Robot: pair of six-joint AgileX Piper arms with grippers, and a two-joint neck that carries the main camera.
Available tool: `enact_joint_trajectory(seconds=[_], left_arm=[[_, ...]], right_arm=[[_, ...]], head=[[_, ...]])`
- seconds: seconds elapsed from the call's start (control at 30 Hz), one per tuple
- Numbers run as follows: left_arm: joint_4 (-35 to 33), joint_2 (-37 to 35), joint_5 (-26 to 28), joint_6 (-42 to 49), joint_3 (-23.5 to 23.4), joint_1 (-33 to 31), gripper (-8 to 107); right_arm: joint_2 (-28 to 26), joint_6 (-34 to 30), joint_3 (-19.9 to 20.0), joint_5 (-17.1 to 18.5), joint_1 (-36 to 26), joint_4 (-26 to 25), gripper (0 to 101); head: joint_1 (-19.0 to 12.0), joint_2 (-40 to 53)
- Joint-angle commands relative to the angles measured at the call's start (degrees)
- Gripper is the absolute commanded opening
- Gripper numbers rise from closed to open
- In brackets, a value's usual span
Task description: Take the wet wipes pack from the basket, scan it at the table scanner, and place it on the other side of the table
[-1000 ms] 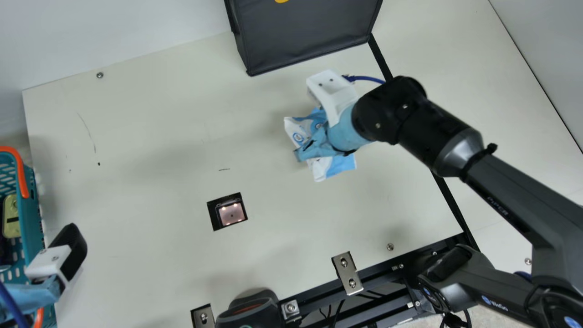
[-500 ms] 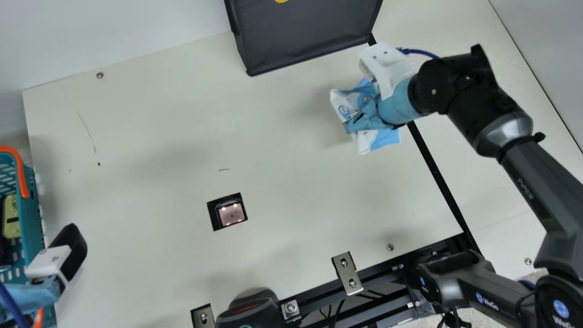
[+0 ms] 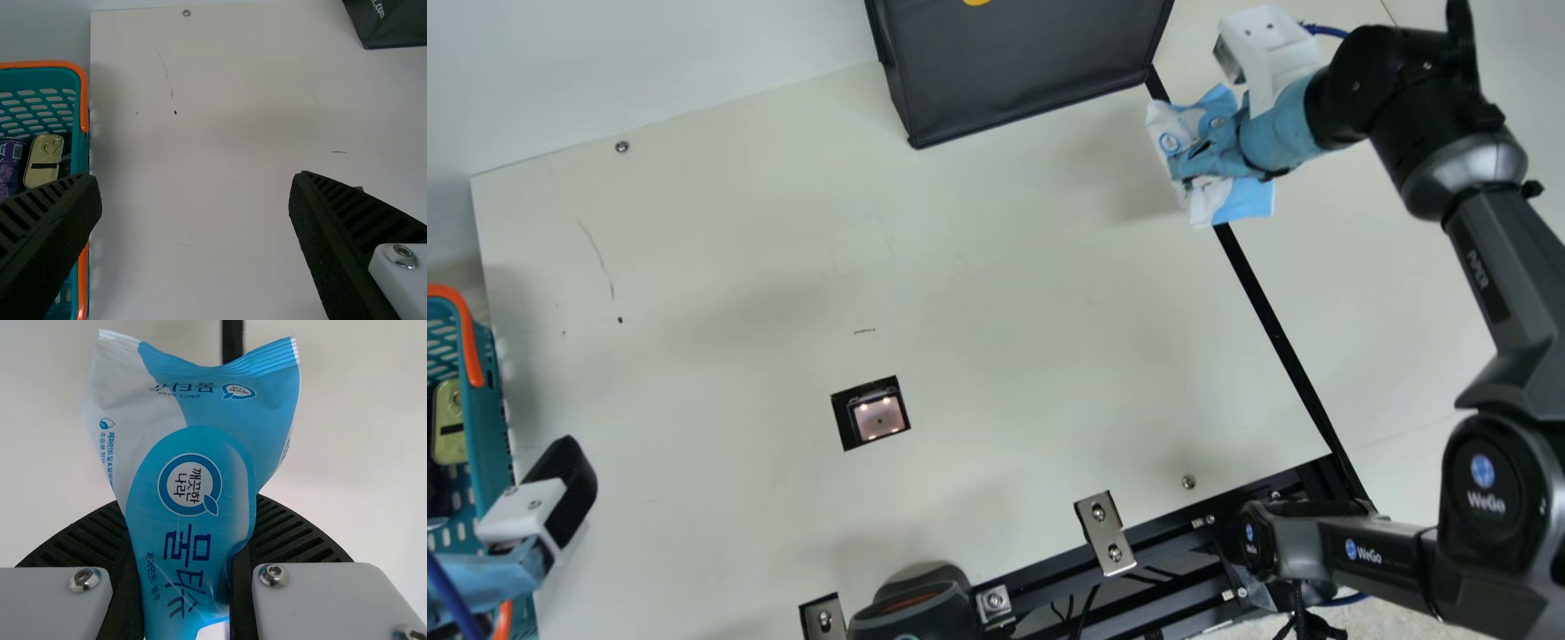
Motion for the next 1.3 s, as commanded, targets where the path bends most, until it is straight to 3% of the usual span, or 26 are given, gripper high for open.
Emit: enact_joint_trajectory(seconds=[0.0,0.47,0.77,1.0,1.27], left_arm=[[0.00,0.00,0.00,0.00,0.00,0.00,90],[0.00,0.00,0.00,0.00,0.00,0.00,90],[0.00,0.00,0.00,0.00,0.00,0.00,90],[0.00,0.00,0.00,0.00,0.00,0.00,90],[0.00,0.00,0.00,0.00,0.00,0.00,90]], right_arm=[[2.18,-2.06,-2.64,0.27,-1.89,0.76,0],[17.71,-8.05,-19.46,2.47,-8.53,1.69,0],[25.60,-8.74,-27.73,3.52,-9.21,1.04,0],[29.12,-8.63,-31.48,4.86,-8.81,-0.38,23],[30.18,-8.54,-31.65,5.13,-8.45,-1.60,50]], head=[[-1.40,-0.13],[-1.40,-0.13],[-1.40,-0.13],[-1.40,-0.13],[-1.40,-0.13]])
